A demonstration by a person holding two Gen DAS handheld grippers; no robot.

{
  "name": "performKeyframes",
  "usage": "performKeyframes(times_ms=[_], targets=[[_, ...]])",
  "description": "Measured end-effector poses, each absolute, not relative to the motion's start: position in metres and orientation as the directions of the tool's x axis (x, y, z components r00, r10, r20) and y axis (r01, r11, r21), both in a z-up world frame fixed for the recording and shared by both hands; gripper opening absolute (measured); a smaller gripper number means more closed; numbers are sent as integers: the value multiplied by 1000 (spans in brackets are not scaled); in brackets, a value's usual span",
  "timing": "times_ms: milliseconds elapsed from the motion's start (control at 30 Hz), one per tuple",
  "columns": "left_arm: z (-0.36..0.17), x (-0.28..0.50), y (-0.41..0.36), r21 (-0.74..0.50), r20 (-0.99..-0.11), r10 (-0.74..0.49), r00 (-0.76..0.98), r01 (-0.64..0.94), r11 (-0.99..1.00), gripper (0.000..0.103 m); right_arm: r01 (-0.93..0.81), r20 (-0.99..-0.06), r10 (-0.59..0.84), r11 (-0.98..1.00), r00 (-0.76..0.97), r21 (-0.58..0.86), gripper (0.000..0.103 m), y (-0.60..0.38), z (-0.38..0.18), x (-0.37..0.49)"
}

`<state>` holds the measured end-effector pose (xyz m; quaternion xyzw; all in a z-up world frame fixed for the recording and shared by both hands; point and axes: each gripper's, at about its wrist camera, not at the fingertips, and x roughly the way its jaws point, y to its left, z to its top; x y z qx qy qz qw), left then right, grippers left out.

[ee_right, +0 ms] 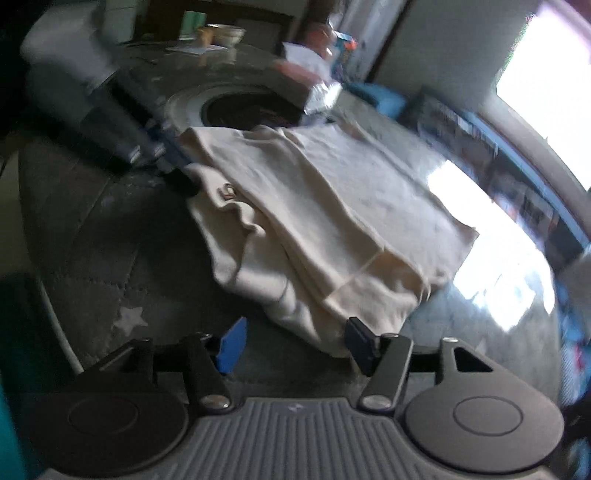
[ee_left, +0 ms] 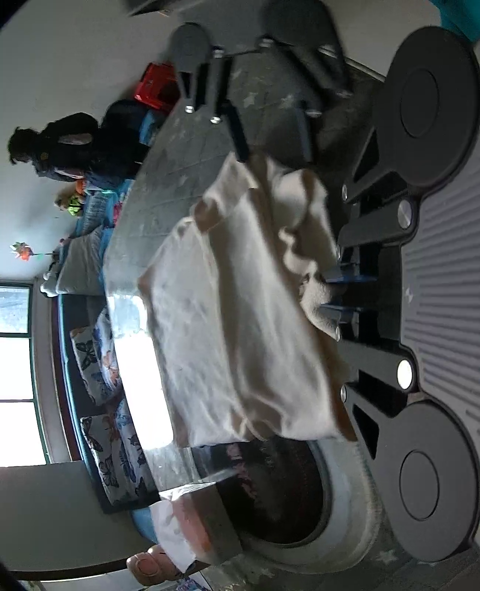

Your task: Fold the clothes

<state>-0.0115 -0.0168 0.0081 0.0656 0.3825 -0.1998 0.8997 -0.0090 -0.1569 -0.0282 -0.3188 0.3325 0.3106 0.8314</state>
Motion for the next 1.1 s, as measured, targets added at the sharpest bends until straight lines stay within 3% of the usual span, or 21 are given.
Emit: performKeyframes(times_ms=[67, 233, 333, 400, 533, 567, 600, 633, 767, 1033, 1067, 1100], targets=[[15, -5, -14, -53, -701, -323, 636, 405, 913, 12, -733, -726, 315, 570, 612, -371, 71, -152, -31, -14], [26, 17, -7, -113, -684, -358, 636, 393, 913, 12, -731, -669, 360, 536, 651, -423, 67, -138, -37, -12], [25, 21, -6, -123, -680, -370, 633, 400, 908, 12, -730, -666, 380, 567, 642, -381, 51, -131, -37, 2], [23, 18, -4, -118, -677, -375, 633, 409, 905, 16, -748, -692, 408, 595, 596, -294, 31, -131, -32, 15], [18, 3, 5, -102, -665, -380, 643, 425, 899, 23, -754, -723, 469, 648, 507, -108, 17, -142, -17, 40], [17, -3, 8, -87, -661, -379, 648, 435, 896, 29, -749, -726, 482, 659, 491, -69, 14, -146, -13, 45], [16, -7, 10, -67, -656, -370, 658, 437, 897, 41, -743, -727, 491, 668, 480, -39, 13, -149, -11, 50], [14, -11, 11, -42, -652, -353, 671, 433, 900, 46, -737, -728, 499, 676, 470, -12, 12, -151, -9, 54], [7, -17, 14, 26, -647, -309, 697, 425, 905, 56, -711, -727, 522, 700, 445, 68, 11, -159, -1, 65], [-5, -4, 8, 134, -643, -260, 720, 441, 887, 56, -690, -728, 528, 716, 438, 104, 9, -159, 4, 72], [-7, -2, 7, 146, -642, -259, 721, 447, 882, 54, -688, -727, 525, 719, 442, 101, 9, -159, 4, 72], [-8, -2, 6, 159, -640, -260, 723, 456, 876, 43, -685, -726, 525, 722, 445, 102, 9, -159, 4, 72]])
